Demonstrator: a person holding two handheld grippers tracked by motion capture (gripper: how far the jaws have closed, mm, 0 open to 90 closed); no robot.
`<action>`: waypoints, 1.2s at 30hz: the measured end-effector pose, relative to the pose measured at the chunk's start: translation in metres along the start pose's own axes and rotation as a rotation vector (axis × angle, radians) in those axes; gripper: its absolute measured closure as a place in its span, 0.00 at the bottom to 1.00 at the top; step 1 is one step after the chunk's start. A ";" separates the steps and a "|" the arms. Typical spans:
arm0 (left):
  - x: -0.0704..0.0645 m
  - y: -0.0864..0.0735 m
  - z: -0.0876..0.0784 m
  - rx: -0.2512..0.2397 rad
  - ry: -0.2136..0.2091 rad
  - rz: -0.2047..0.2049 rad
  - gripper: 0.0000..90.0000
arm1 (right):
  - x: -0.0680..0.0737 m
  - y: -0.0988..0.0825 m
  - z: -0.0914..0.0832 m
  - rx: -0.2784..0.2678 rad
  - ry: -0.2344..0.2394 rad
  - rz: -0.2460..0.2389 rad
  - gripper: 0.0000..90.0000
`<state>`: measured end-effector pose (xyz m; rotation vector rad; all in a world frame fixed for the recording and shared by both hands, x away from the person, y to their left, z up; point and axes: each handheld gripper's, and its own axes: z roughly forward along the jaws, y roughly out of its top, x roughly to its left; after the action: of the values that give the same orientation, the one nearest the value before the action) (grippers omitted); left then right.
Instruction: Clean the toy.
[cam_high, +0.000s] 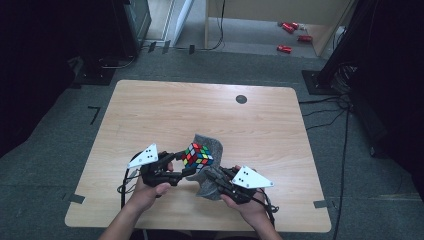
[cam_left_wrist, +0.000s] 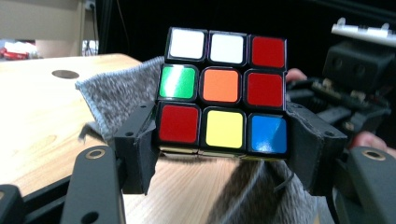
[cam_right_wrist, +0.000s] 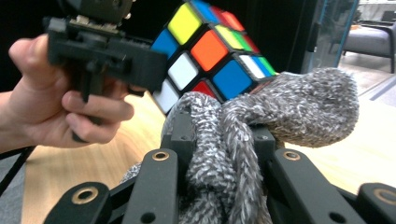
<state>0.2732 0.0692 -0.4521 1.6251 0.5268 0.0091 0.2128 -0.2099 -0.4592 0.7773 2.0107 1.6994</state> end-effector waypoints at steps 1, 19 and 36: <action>0.000 0.001 -0.001 -0.008 0.001 -0.005 0.38 | 0.001 -0.001 0.001 0.003 0.007 -0.007 0.80; 0.005 0.001 -0.003 -0.024 -0.017 -0.058 0.39 | 0.007 -0.006 0.008 0.003 -0.007 -0.084 0.79; 0.006 0.001 -0.004 -0.025 -0.033 -0.072 0.39 | 0.015 -0.011 0.014 0.063 -0.005 -0.207 0.79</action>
<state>0.2773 0.0747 -0.4522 1.5785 0.5577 -0.0641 0.2079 -0.1911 -0.4718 0.5707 2.0708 1.5227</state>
